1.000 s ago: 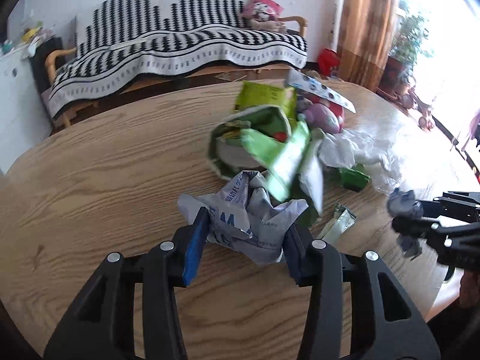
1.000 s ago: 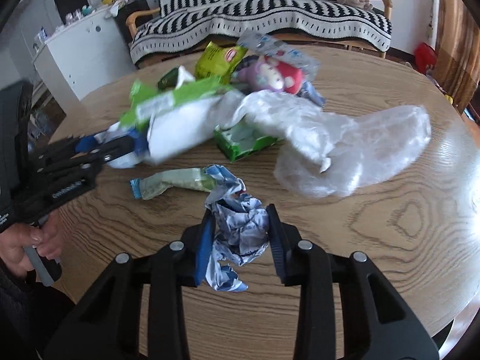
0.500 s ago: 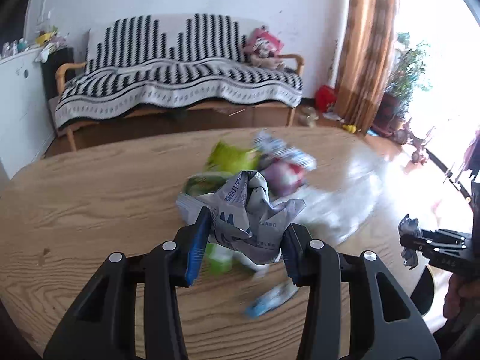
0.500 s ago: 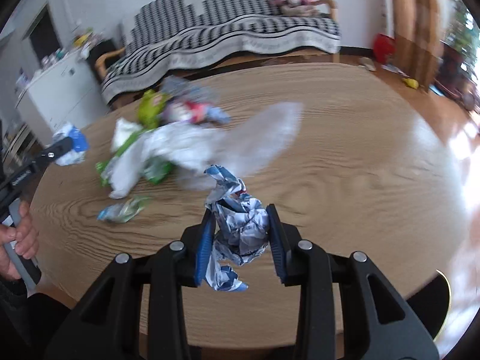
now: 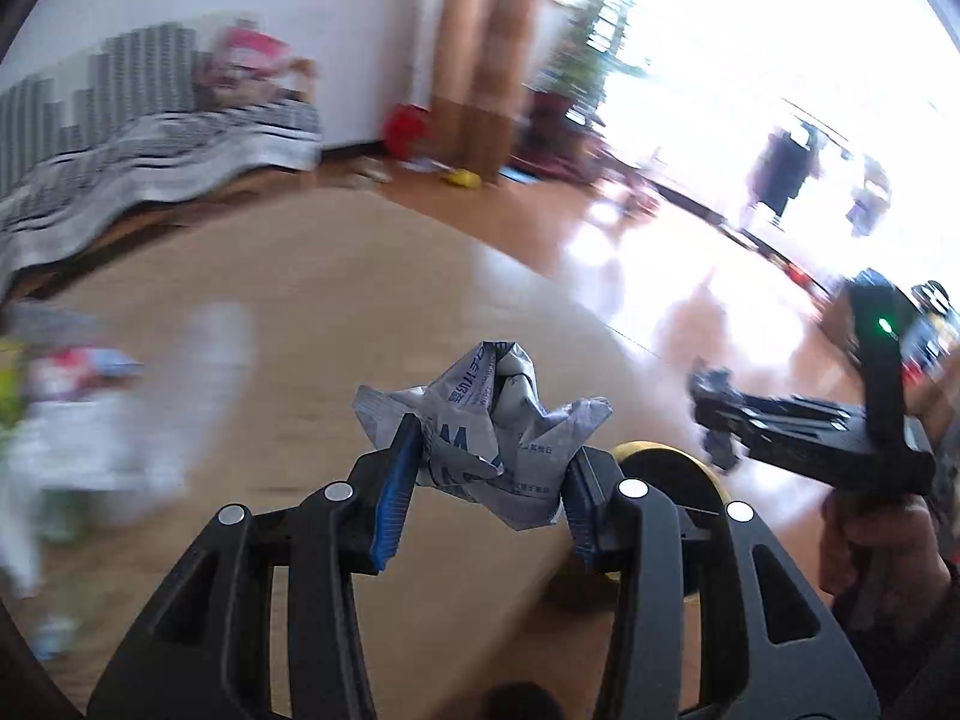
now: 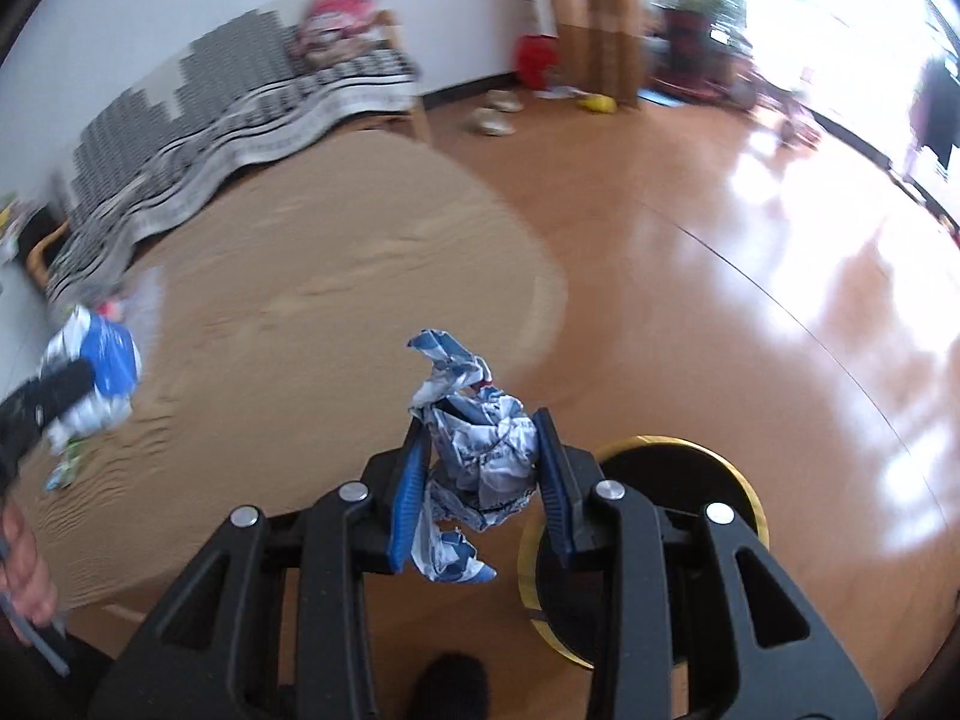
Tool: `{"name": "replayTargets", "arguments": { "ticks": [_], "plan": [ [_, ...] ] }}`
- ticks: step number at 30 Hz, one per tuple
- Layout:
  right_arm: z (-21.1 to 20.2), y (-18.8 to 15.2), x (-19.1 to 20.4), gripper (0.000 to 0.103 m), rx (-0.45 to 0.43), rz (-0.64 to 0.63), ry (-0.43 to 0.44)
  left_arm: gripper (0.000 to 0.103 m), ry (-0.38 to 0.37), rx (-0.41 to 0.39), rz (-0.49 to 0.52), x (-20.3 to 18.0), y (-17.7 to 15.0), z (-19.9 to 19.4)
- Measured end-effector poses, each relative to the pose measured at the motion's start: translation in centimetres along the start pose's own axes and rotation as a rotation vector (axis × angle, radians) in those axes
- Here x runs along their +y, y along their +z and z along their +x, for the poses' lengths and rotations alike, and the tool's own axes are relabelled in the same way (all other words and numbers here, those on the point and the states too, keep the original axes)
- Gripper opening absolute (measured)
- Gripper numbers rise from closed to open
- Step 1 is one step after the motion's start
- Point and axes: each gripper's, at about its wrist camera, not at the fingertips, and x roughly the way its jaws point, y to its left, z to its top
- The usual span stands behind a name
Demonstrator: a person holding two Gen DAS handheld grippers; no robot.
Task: Collect trash
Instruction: 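Carry the crumpled paper and wrapper with both tools over the bin, then open both tools to drop the paper and wrapper into the bin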
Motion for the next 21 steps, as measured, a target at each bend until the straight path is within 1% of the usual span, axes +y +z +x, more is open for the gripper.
{"name": "replayTargets", "arguments": {
  "ticks": [2,3,5,6,10,14,17,21],
  "plan": [
    [0.4,-0.6,-3.3,0.035,0.017,0.047,-0.041,0.043,-0.051,0.035,0.036,-3.0,-0.4,2.5],
    [0.6,-1.0,-4.6,0.035,0.026,0.068,-0.057,0.043,-0.085,0.062,0.068,-5.2,-0.8,4.4],
    [1.2,-1.8,-7.5,0.035,0.055,0.114,-0.083,0.043,-0.122,0.097,0.105,-7.3,-1.5,6.5],
    [1.4,-2.2,-8.7,0.035,0.065,0.133,-0.091,0.043,-0.15,0.127,0.122,-8.8,-2.1,8.1],
    [2.0,-3.0,-11.9,0.035,0.094,0.19,-0.109,0.043,-0.215,0.2,0.16,-11.9,-3.9,12.0],
    [2.0,-3.5,-13.0,0.035,0.098,0.216,-0.115,0.043,-0.254,0.228,0.204,-13.8,-4.6,14.6],
    [2.0,-3.5,-13.2,0.035,0.1,0.225,-0.117,0.044,-0.272,0.238,0.208,-14.6,-4.5,15.8],
    [2.3,-3.0,-13.1,0.035,0.101,0.232,-0.119,0.046,-0.289,0.25,0.201,-14.7,-4.3,17.0]
  ]
}}
